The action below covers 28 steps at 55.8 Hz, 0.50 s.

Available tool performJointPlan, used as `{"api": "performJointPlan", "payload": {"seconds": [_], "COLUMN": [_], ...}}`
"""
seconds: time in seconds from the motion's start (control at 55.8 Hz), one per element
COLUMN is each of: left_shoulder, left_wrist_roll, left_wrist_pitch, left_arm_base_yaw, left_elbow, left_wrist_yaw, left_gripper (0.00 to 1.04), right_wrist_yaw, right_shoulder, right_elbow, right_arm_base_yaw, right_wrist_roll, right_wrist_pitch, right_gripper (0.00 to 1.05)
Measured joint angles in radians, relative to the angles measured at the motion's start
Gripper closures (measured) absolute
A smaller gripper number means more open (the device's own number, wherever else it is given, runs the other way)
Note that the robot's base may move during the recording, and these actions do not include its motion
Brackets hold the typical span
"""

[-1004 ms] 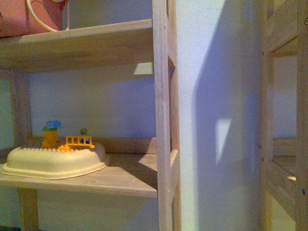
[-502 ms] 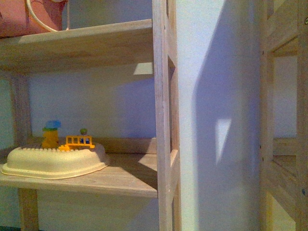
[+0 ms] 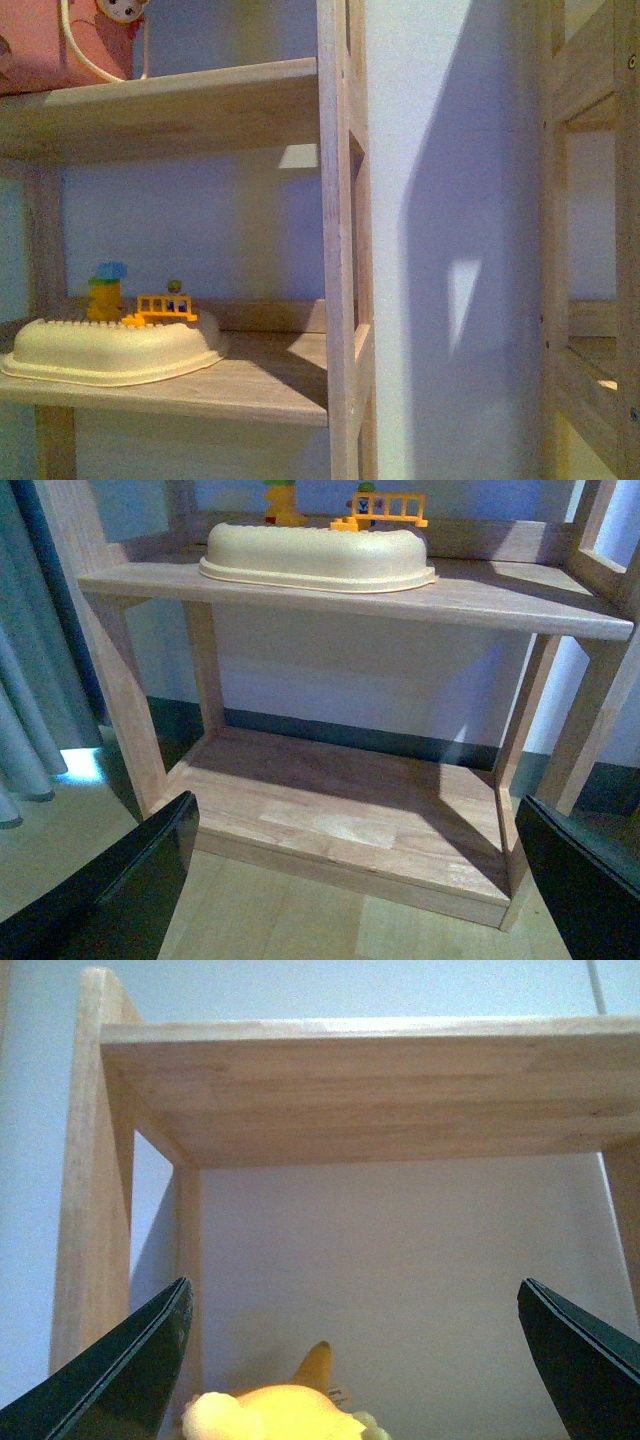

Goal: Put away toys

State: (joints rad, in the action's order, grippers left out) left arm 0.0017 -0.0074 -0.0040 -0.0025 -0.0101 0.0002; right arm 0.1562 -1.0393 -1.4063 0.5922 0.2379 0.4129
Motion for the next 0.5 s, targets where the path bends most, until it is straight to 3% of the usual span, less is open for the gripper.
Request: {"api": "performJointPlan", "payload": {"seconds": [0.197, 0.341, 0.502], "left_shoulder": [0.0, 0.0, 0.0], "left_wrist_roll": [0.0, 0.0, 0.0], "left_wrist_pitch": [0.0, 0.0, 0.0], "left_arm_base_yaw": [0.0, 0.0, 0.0], "left_elbow": [0.0, 0.0, 0.0], "left_wrist_yaw": [0.0, 0.0, 0.0], "left_gripper": [0.06, 0.06, 0.06], "right_wrist_yaw": [0.039, -0.022, -0.156], "right_shoulder": [0.258, 0.396, 0.523], "right_elbow": [0.297, 0.497, 0.729], "right_arm_base_yaw": [0.039, -0.064, -0.24], "right_wrist_roll": [0.055, 0.045, 0.001], "right_wrist_pitch": [-0.005, -0.008, -0.018], "right_gripper": [0.07, 0.07, 0.07]}}
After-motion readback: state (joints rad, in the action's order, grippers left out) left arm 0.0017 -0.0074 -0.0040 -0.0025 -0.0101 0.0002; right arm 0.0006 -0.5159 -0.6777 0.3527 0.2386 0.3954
